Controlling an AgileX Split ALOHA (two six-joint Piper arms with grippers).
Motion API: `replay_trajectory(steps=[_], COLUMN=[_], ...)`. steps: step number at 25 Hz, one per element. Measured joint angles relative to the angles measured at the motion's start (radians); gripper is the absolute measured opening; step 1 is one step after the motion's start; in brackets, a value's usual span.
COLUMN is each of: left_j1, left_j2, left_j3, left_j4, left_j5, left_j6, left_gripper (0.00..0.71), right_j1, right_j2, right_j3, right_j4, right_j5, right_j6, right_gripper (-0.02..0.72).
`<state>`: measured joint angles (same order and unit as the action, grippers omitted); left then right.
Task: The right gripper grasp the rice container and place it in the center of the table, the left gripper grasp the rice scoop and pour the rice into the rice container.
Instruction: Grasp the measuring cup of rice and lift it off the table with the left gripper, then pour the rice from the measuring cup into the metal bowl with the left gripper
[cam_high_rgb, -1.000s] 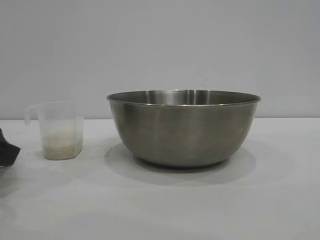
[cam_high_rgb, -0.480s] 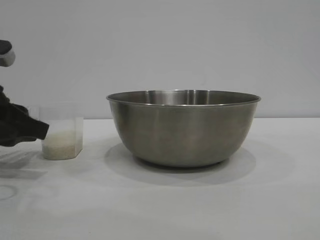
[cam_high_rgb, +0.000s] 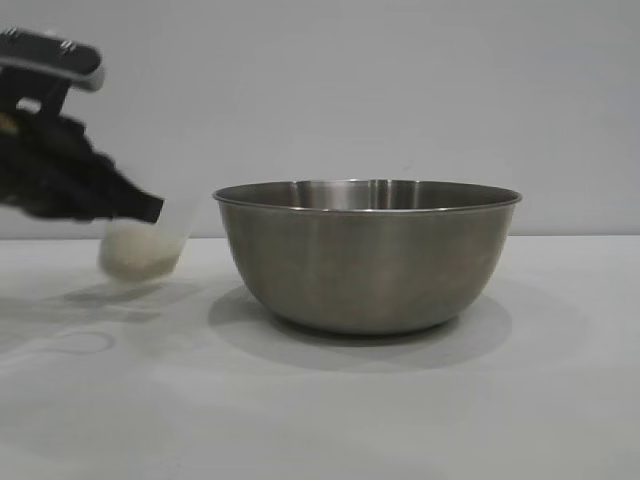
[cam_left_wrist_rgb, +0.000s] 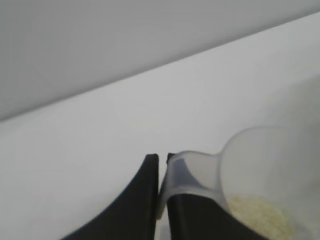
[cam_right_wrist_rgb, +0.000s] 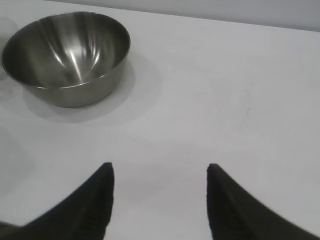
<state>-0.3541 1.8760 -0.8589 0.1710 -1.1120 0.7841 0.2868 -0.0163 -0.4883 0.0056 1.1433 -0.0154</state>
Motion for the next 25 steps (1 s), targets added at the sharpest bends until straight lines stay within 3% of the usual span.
replay_trajectory(steps=[3, 10, 15, 20, 25], left_j1=[-0.015, -0.106, -0.142, -0.174, -0.177], left_j2=[-0.019, -0.019, -0.019, -0.019, -0.019], left_j3=[-0.074, -0.172, -0.203, -0.211, -0.211], left_j4=[0.193, 0.535, 0.709, 0.787, 0.818], left_j5=[0.115, 0.487, 0.598, 0.659, 0.681], left_j6=[0.157, 0.488, 0.558, 0.646, 0.742], left_gripper=[0.0, 0.0, 0.0, 0.0, 0.0], right_j1=[0.0, 0.0, 0.0, 0.0, 0.0], right_j2=[0.0, 0.0, 0.0, 0.0, 0.0], right_j3=[0.0, 0.0, 0.0, 0.0, 0.0], right_j4=[0.0, 0.0, 0.0, 0.0, 0.0], right_j5=[0.0, 0.0, 0.0, 0.0, 0.0], right_j6=[0.0, 0.0, 0.0, 0.0, 0.0], right_gripper=[0.384, 0.384, 0.384, 0.384, 0.384])
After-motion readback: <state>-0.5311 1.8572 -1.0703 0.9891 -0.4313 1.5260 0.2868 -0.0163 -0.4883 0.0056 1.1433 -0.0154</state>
